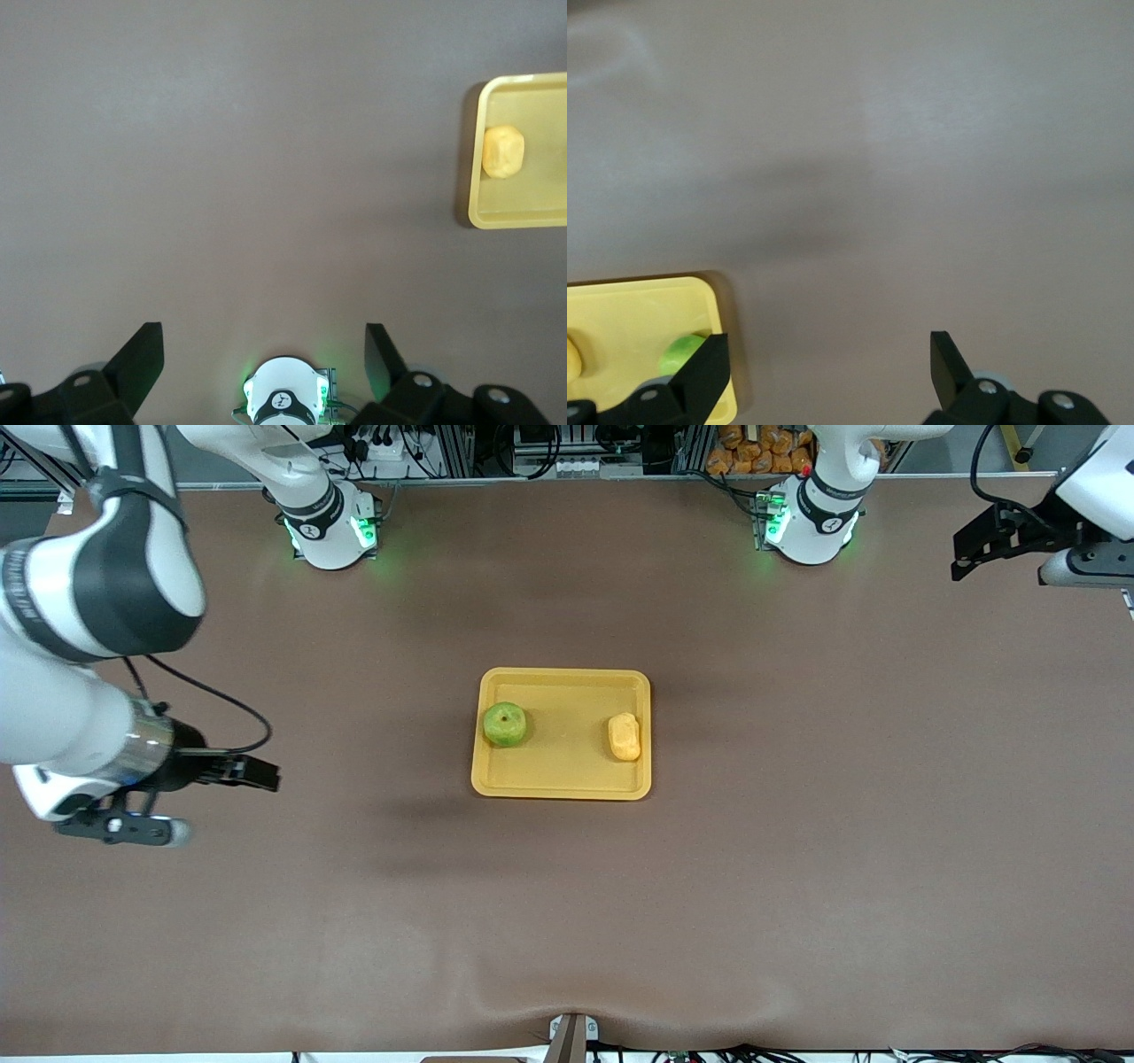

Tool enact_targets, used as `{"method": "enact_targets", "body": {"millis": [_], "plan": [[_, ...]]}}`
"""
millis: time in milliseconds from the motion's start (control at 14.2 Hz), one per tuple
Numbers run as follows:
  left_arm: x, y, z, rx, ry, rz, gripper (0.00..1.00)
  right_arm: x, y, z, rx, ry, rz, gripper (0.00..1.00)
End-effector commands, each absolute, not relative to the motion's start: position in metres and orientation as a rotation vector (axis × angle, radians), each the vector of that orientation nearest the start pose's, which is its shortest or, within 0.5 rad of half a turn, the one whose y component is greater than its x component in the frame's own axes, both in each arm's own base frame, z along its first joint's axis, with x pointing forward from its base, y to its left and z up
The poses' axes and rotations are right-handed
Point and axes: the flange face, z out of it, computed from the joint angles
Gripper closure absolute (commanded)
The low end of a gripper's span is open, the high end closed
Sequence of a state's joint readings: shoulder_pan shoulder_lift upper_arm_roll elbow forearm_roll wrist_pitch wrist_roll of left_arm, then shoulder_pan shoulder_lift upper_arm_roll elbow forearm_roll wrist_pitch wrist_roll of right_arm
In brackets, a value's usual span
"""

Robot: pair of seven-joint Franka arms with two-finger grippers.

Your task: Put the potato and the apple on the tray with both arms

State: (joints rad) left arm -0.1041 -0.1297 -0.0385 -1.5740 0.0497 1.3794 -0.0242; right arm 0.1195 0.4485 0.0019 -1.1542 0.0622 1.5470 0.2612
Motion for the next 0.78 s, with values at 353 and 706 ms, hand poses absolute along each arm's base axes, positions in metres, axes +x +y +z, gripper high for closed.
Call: {"method": "enact_targets", "body": {"millis": [353, 706], "plan": [[0.463, -0.081, 0.682, -3.084, 0.21, 0.076, 0.0, 0.66, 0.014, 0.582, -3.075, 0.095, 0.078, 0.0], [0.465, -0.07, 0.682, -3.09, 0.13, 0.079, 0.0, 0.632, -0.018, 0.615, -3.075, -0.048, 0.075, 0.0]]}}
